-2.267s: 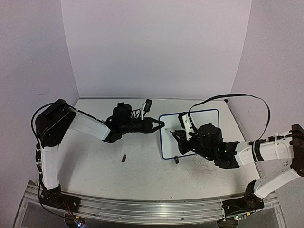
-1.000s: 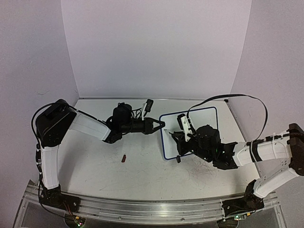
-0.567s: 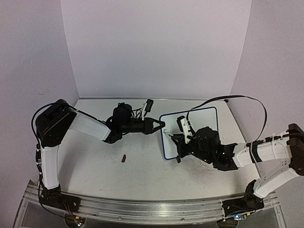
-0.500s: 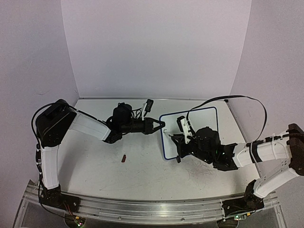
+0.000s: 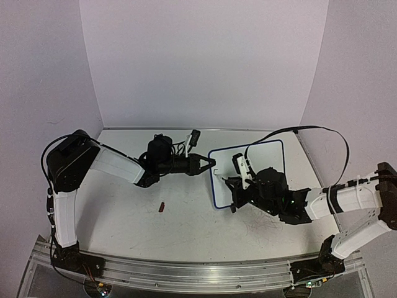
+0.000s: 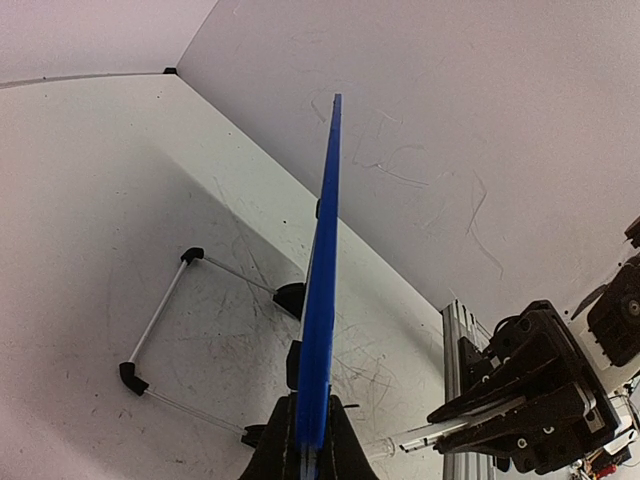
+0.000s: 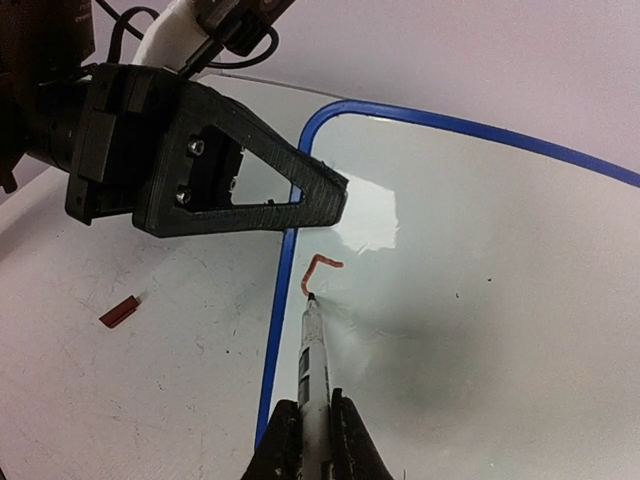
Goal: Write a sentence on the whiteboard
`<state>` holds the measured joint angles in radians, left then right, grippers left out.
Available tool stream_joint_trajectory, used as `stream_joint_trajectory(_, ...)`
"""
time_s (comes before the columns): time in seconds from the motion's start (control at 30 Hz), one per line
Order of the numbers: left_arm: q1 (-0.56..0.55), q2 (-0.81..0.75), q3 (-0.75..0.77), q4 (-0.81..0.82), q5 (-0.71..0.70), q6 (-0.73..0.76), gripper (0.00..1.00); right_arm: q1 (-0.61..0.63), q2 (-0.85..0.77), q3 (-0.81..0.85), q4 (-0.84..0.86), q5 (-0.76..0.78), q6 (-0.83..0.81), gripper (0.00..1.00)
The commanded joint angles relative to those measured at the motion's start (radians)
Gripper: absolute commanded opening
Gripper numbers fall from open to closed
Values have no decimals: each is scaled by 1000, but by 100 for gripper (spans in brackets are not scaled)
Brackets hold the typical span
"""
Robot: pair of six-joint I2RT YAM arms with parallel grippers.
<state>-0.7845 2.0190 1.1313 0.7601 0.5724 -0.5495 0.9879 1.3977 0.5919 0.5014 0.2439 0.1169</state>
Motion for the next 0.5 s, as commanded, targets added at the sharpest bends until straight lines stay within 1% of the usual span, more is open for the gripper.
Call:
stream_joint_trajectory(0.0, 3, -14, 14, 12, -11, -11, 2, -3, -20, -12, -29, 77, 25, 0)
stream_joint_trajectory(0.47, 4, -17, 17, 10, -11, -10, 1, -2, -23, -9, -61, 110, 48, 0)
